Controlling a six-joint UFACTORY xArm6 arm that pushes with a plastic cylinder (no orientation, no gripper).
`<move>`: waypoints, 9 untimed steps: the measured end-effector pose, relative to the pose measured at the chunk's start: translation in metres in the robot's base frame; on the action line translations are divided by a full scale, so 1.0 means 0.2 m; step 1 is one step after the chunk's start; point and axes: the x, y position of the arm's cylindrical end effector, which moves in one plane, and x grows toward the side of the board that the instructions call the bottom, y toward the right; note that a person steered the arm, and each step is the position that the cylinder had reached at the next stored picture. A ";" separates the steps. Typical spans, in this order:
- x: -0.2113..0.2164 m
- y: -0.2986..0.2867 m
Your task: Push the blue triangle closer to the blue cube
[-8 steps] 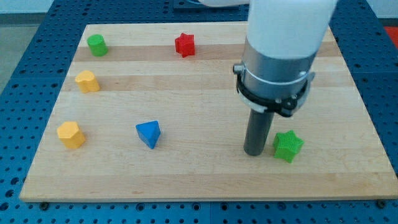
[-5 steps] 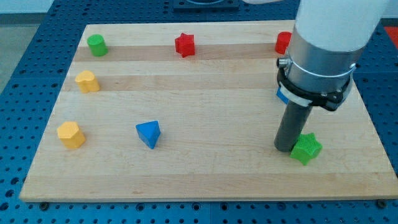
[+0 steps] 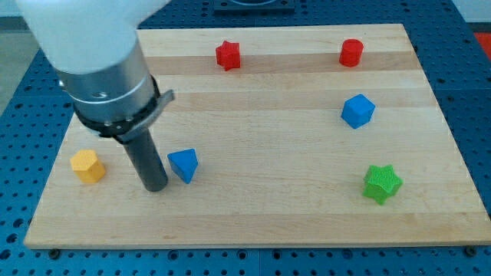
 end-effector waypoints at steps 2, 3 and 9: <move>-0.16 0.08; -0.14 0.34; -0.22 1.28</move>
